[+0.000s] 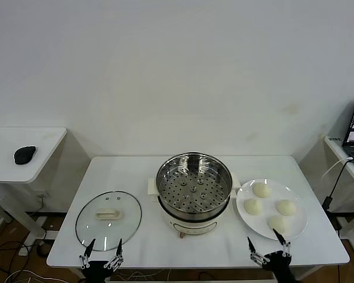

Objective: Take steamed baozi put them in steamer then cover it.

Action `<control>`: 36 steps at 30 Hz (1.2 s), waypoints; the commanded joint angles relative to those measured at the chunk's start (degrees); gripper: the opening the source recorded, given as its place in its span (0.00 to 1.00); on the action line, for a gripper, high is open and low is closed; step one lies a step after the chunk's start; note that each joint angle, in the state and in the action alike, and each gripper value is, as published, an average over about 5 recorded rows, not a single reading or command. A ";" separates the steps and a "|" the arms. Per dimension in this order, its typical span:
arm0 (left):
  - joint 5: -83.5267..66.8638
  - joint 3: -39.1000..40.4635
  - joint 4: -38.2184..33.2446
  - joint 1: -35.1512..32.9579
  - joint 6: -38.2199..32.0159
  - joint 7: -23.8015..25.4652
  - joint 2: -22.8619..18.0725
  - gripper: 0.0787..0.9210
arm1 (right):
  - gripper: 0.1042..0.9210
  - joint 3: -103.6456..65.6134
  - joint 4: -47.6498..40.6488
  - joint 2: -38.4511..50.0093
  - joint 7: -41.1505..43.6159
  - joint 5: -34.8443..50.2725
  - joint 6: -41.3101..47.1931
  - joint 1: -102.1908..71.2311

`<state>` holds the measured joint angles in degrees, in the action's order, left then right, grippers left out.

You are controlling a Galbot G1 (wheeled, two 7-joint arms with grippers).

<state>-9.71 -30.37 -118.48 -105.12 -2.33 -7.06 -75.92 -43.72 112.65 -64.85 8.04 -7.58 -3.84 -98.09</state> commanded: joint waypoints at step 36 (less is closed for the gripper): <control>-1.25 -4.84 -0.55 3.19 3.63 0.50 2.73 0.88 | 0.88 75.31 -48.76 29.16 57.12 -7.35 5.12 94.70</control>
<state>-10.77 -33.86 -119.38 -102.38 1.23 -6.59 -73.51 12.53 77.85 -30.66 56.51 -15.37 4.00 -22.78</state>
